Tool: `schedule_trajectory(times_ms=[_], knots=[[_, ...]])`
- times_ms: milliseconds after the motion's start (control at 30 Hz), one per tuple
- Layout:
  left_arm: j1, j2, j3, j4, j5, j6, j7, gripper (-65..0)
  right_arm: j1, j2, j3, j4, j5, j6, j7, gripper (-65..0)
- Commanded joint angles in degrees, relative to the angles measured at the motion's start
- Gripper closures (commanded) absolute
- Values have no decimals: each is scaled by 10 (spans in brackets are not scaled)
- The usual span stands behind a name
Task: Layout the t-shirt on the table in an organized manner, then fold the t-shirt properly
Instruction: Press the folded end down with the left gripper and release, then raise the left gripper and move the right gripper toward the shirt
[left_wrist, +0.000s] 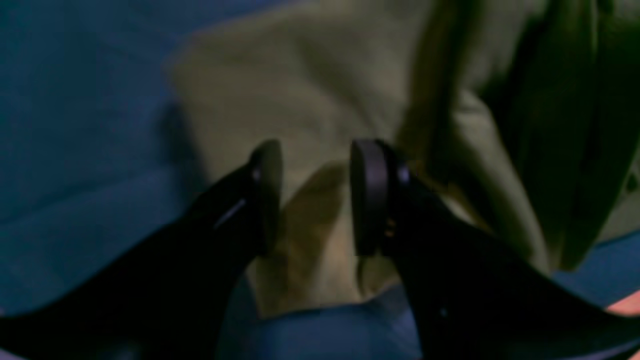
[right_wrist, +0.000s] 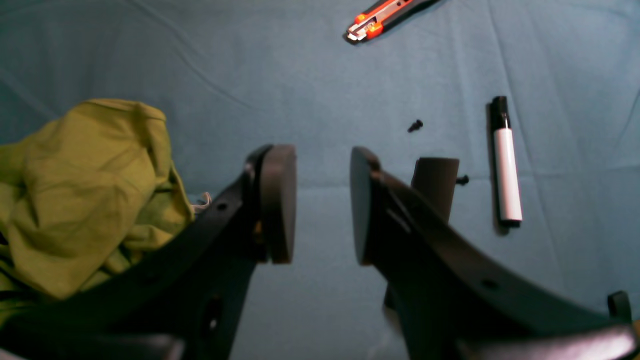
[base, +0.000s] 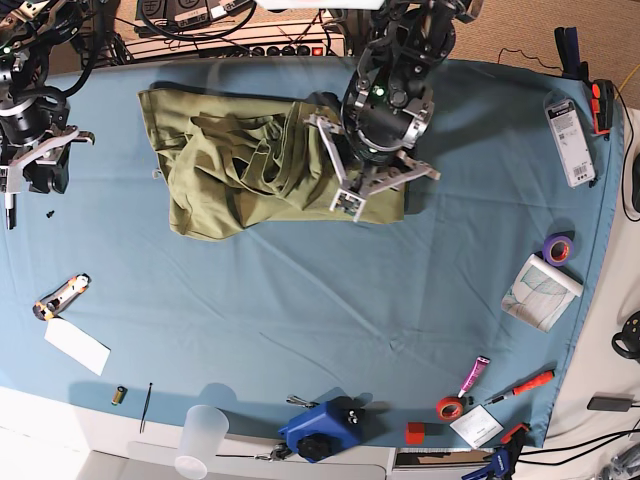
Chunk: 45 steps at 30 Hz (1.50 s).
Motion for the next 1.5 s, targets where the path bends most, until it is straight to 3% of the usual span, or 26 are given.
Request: schedule_trajectory(times_ms=[0,133,267,333,433,500,600,733,933,1100,1367,1467], knots=[[3,5,2,12,2,2,-9,-215,2,8,4,8,5,-1,14,-190],[26,-3,2,-7,-2,-10,-34,-214,2,9,4,8,5,12,13,-190],[27,-28,2,-72,2,-3,-87,-214,2,9,4,8,6,55,3,-190],[20,-32,2,-83,4,8,-76,-214,1,9,4,8,11,76,-4,-237],[8,-31,3,-59,0,20,-52,-215,-6,8,4,8,37,76,-4,-317],[4,-31,3,-26,-2,21,-47,-215,-6,9,4,8,43,72,-14,-318],[4,-31,3,38,-2,21,-37,-215,-6,10,4,8,97,37,-70,-318],[16,-32,3,110,-2,19,-29,-215,-4,10,4,-9,197,45,-92,-318],[44,-42,2,126,-2,19,-28,-215,19,10,4,-125,261,49,-114,-318],[48,-44,3,126,-2,19,-30,-215,41,27,-11,-251,323,74,-128,-317],[48,-44,3,126,-2,19,-34,-215,48,37,-120,-301,338,76,-128,-317],[48,-44,3,126,-2,19,-35,-215,48,35,-147,-301,315,76,-120,-317]])
